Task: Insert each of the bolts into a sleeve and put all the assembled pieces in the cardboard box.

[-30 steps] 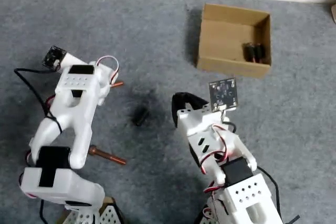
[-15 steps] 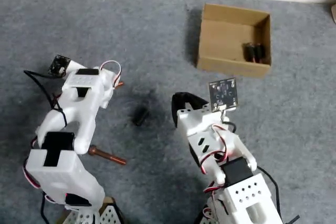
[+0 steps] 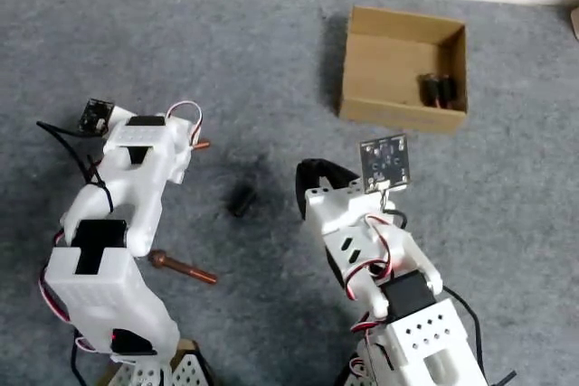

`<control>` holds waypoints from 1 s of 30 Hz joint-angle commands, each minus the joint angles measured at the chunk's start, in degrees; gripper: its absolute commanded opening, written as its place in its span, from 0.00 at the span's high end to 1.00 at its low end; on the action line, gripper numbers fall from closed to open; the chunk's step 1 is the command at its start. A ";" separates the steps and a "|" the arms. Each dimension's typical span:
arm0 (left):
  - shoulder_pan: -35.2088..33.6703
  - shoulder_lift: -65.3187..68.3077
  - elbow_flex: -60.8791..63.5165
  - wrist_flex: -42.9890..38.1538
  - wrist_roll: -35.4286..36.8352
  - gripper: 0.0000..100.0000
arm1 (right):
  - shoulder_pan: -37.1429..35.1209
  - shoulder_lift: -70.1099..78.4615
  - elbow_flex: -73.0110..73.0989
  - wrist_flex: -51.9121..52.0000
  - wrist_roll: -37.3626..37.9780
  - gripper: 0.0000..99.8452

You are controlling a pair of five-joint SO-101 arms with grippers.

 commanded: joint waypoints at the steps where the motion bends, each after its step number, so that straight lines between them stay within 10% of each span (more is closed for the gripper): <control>1: -1.80 0.13 -1.45 -0.35 0.26 0.82 | 0.75 -1.10 -0.40 -2.07 0.79 1.00; 19: -3.30 1.27 -3.47 0.70 -0.70 0.99 | 0.75 -1.10 -0.40 -2.07 0.79 1.00; 30: 11.56 -26.24 0.31 21.19 -38.15 0.99 | 0.75 -1.27 -0.31 -2.07 0.88 1.00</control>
